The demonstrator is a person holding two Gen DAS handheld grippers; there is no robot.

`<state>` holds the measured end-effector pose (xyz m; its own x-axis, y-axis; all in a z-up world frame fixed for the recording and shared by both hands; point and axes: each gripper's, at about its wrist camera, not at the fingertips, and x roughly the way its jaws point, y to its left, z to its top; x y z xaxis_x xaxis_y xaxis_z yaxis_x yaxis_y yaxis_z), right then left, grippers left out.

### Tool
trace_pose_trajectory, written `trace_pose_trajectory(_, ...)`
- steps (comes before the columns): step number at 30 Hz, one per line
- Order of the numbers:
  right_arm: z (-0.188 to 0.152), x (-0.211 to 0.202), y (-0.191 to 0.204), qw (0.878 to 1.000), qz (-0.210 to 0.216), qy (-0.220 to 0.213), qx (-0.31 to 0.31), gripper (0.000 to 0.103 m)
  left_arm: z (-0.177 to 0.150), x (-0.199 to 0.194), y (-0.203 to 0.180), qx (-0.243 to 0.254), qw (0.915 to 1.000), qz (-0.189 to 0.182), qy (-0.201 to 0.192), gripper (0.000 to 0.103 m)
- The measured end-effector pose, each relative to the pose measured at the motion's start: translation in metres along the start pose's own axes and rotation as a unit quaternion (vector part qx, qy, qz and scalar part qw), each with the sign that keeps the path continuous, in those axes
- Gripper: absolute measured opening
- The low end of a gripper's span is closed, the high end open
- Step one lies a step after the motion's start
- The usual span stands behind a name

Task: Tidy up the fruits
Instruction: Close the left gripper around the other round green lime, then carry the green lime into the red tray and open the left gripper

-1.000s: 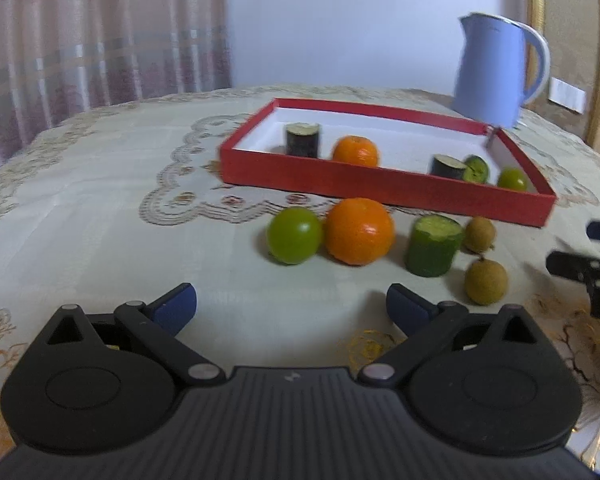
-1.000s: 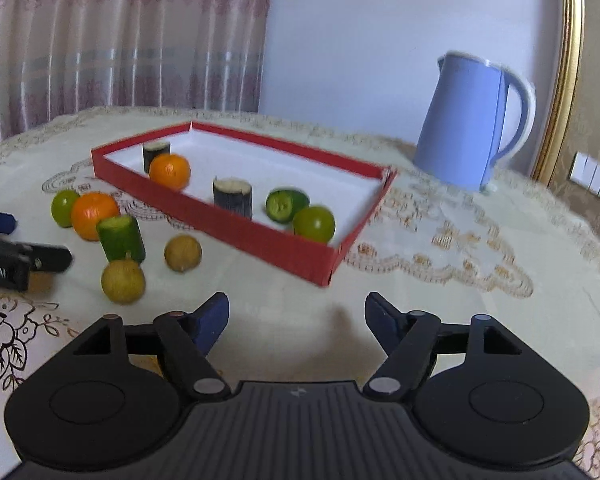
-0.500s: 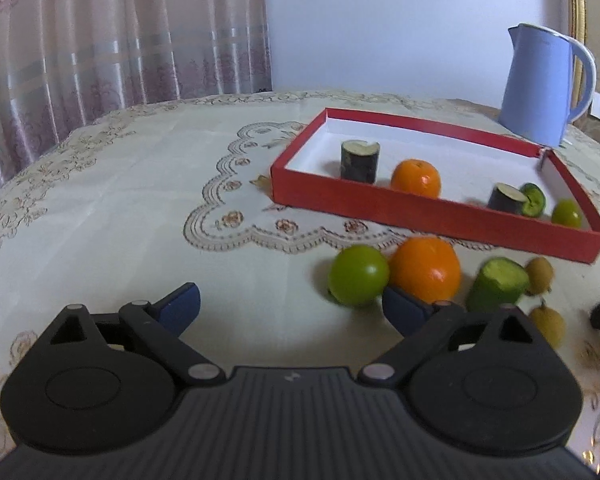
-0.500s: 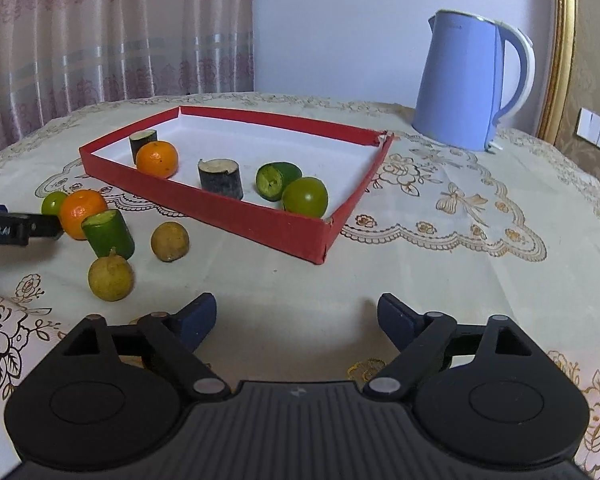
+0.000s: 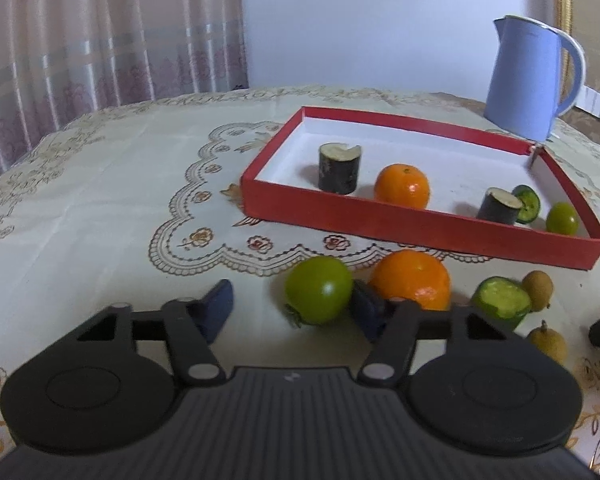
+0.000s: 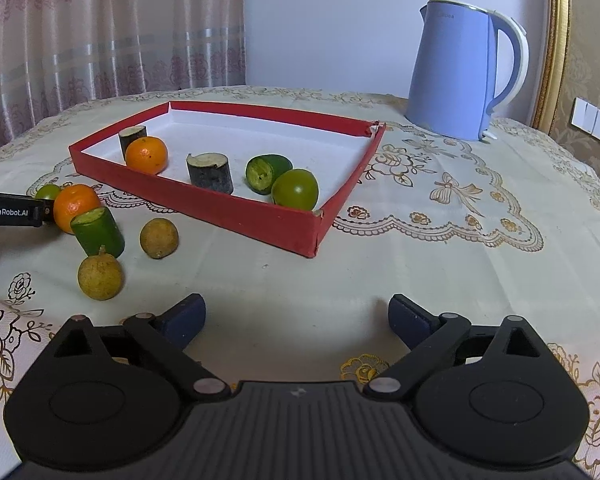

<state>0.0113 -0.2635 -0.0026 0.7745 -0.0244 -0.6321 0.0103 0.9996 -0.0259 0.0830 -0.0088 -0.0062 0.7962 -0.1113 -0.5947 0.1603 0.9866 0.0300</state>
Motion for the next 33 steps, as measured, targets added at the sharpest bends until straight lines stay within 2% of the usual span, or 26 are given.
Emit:
trace_pose_trajectory(5,0.0,0.0,0.0,1.0,-0.002,0.001,0.001,0.101,-0.001,-0.001,-0.002,0.004,1.0,-0.002,-0.004,0.042)
trace_pose_trajectory(7,0.0,0.001,0.0,1.0,-0.004,0.001,0.0,0.101,-0.001,-0.002,-0.003,0.007,1.0,-0.005,-0.006,0.032)
trace_pose_trajectory(22,0.001,0.002,-0.002,1.0,-0.004,0.004,0.004,0.103,0.0,-0.015,-0.004,0.011,0.9999,0.003,-0.003,0.031)
trace_pose_trajectory(28,0.0,0.002,-0.003,1.0,-0.002,0.005,0.007,0.103,0.018,-0.029,-0.007,0.01,0.9997,-0.004,-0.024,0.031)
trace_pose_trajectory(33,0.001,0.002,-0.003,1.0,0.0,0.006,0.01,0.103,0.033,-0.018,-0.016,0.018,0.9995,-0.004,-0.024,0.031)
